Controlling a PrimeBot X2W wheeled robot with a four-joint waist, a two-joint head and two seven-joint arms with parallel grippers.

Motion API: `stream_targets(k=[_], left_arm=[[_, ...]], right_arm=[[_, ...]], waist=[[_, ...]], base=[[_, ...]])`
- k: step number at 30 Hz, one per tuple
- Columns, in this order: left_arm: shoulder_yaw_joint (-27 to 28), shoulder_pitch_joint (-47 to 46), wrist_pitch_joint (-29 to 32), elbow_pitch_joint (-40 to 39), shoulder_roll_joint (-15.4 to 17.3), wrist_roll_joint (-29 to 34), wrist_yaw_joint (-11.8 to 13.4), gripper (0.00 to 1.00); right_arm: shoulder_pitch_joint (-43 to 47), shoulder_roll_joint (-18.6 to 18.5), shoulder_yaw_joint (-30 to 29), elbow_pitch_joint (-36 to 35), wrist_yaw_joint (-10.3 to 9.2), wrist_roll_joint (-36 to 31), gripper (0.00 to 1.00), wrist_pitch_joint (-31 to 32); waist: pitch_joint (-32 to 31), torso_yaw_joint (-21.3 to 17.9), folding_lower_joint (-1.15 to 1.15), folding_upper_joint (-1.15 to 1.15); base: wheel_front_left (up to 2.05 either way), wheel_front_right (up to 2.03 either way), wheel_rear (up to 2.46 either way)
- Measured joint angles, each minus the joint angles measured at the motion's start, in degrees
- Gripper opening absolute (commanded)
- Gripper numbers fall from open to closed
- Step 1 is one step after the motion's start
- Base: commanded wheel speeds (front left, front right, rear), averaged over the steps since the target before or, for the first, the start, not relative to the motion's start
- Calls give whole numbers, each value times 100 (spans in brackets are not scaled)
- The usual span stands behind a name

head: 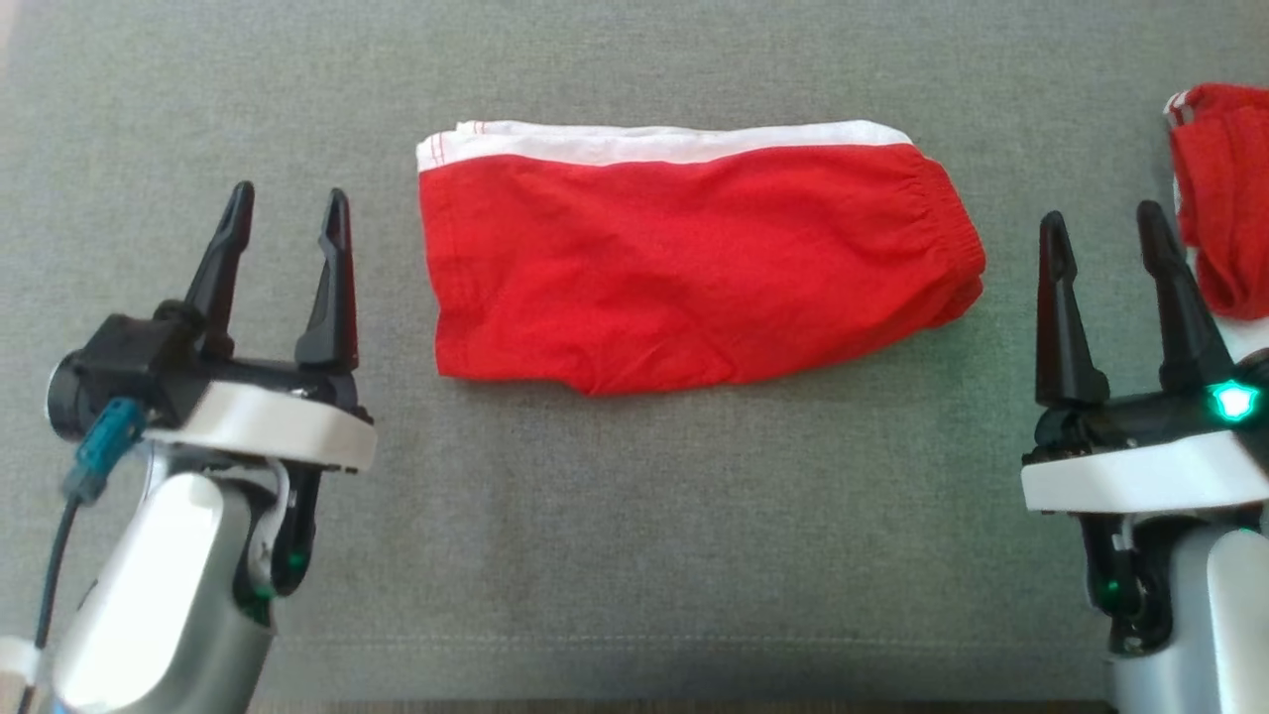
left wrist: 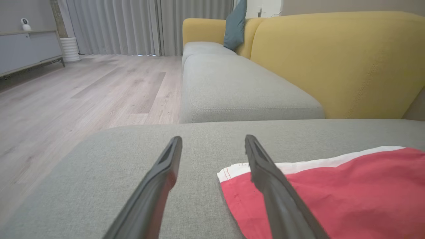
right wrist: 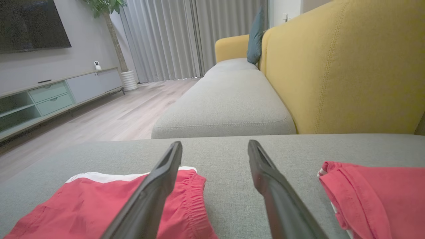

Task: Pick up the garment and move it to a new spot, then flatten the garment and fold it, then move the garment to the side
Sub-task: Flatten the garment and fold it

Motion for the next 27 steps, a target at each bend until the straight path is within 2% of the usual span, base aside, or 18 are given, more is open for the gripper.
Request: stream_targets(k=[8, 27], left_arm=[[-38, 439, -1, -419, 41, 240, -55, 100], [-78, 563, 10, -581, 131, 232, -2, 100]], right_arm=[[127, 0, -99, -133, 0, 31, 100, 74], [343, 3, -89, -198, 0, 23, 100, 260]], waist=[[-148, 10, 0, 0], [-224, -64, 0, 0]], base=[[0, 0, 0], [0, 0, 0]])
